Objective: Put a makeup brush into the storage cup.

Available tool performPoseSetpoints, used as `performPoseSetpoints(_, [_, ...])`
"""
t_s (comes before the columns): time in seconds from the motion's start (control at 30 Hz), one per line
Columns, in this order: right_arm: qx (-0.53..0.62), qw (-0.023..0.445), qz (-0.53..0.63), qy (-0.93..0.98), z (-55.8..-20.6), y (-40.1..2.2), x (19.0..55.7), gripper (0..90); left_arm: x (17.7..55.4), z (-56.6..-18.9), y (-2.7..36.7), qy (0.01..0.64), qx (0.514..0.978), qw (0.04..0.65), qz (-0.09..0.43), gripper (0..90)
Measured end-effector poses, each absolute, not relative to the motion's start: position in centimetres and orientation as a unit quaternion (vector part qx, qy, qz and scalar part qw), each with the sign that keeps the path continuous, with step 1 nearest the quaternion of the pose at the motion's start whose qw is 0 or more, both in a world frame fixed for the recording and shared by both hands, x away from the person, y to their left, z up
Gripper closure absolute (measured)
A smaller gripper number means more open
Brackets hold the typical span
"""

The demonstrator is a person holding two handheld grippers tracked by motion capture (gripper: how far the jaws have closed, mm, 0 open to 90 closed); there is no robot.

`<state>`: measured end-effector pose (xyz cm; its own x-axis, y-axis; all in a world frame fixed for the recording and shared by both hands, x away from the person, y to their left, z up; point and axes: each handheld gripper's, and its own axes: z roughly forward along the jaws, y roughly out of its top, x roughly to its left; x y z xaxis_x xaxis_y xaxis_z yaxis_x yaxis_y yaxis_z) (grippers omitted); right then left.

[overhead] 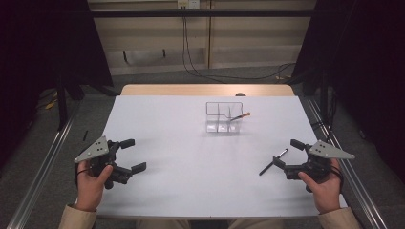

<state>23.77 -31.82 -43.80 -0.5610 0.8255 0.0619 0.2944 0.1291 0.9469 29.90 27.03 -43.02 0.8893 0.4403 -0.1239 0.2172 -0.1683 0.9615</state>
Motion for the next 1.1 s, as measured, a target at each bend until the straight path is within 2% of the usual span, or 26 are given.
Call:
performPoseSetpoints(0.57, [0.44,0.263,0.502,0.697,-43.7,-32.8,25.2,2.4,30.6,-43.2,26.2,0.207,0.761,0.609,0.081,0.0])
performPoseSetpoints(1.1, [0.476,0.239,0.466,0.706,-44.1,-32.2,27.5,2.4,30.7,-43.1,25.9,0.201,0.767,0.603,0.082,0.0])
